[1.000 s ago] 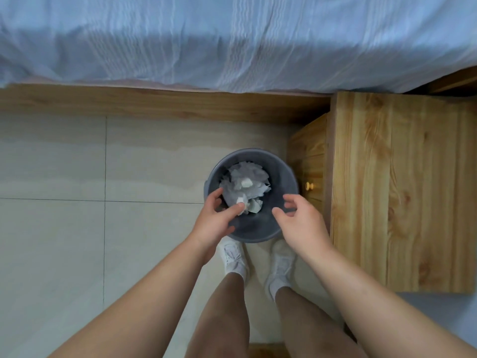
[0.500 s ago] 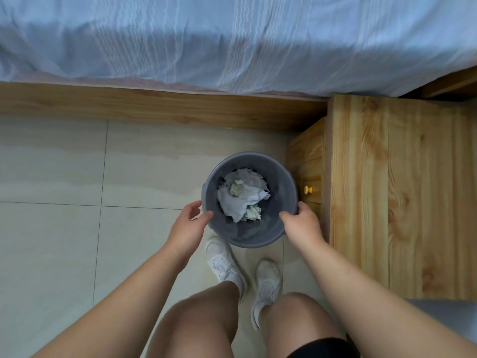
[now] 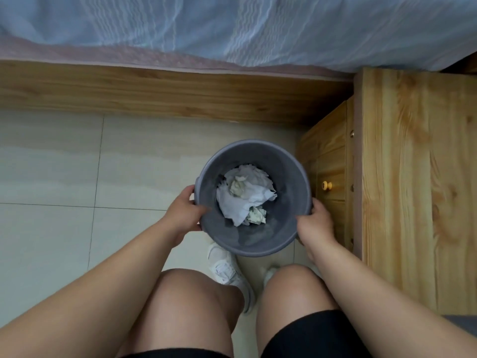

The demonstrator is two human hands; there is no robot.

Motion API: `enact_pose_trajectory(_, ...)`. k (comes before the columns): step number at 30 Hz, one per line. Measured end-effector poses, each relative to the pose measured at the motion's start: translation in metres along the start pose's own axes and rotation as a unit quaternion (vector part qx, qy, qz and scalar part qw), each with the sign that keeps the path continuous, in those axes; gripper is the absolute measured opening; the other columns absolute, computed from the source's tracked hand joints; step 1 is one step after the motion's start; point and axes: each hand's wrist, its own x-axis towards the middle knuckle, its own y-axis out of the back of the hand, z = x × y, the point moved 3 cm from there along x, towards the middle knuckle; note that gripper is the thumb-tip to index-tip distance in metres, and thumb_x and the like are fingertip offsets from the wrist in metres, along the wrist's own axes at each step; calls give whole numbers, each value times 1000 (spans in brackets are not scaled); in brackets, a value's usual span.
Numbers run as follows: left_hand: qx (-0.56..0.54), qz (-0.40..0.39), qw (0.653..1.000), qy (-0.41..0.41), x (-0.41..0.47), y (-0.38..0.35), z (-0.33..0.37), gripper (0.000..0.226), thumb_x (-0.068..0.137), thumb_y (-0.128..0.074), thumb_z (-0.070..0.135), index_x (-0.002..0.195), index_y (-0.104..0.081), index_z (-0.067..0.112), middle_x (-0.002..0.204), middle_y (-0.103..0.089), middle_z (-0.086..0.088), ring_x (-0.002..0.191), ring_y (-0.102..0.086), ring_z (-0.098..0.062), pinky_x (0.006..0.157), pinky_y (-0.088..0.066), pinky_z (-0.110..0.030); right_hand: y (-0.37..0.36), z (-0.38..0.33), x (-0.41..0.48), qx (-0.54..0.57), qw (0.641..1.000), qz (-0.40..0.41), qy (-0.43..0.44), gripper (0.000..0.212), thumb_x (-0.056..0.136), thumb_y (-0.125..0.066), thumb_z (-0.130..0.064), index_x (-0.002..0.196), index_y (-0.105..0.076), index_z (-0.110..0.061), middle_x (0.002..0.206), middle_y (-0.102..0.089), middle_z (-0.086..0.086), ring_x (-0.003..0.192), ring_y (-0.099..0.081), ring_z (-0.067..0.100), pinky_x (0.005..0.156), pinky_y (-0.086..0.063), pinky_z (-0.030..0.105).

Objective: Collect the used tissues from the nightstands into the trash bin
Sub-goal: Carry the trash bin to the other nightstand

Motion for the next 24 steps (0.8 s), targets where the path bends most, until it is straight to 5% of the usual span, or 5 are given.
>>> enact_pose_trajectory(5,-62,41,997,-1,-89,43,1,53,92,-59,-6,133,-61,27,95,-84,-7,83,-82,-29,61,-66,-39,31,-56,-68,-63,991,-44,113,51,97,-61,-6,139,-61,-37,98,-62,-33,95,-65,0,86,-56,33)
enact_pose_trajectory(14,-175,106,978,-44,-384,133,68,61,93,-64,-5,137,-55,36,101,-84,-5,84,-83,-24,60,-66,-37,113,-234,-289,-139,943,-153,260,51,93,-65,-5,128,-64,-43,108,-69,-27,107,-69,12,94,-60,44)
enact_pose_trajectory(18,-239,143,956,-89,-502,187,81,62,93,-64,-6,135,-53,38,94,-85,-2,79,-83,-23,58,-65,-35,128,-308,-403,-145,907,-223,326,49,95,-67,-6,134,-63,-37,123,-71,-18,101,-71,-2,81,-62,28)
enact_pose_trajectory(20,-268,172,942,-103,-548,217,76,60,93,-64,-7,132,-53,37,93,-85,-3,75,-82,-21,57,-64,-34,121,-338,-458,-157,886,-245,360,50,94,-68,-3,130,-65,-38,118,-73,-24,103,-71,0,86,-61,28)
enact_pose_trajectory(24,-323,222,911,-128,-603,277,46,60,93,-64,-7,130,-52,39,95,-85,-5,74,-81,-22,58,-64,-34,70,-382,-544,-187,835,-302,420,48,94,-68,-4,124,-66,-42,101,-71,-41,90,-66,-20,62,-51,2)
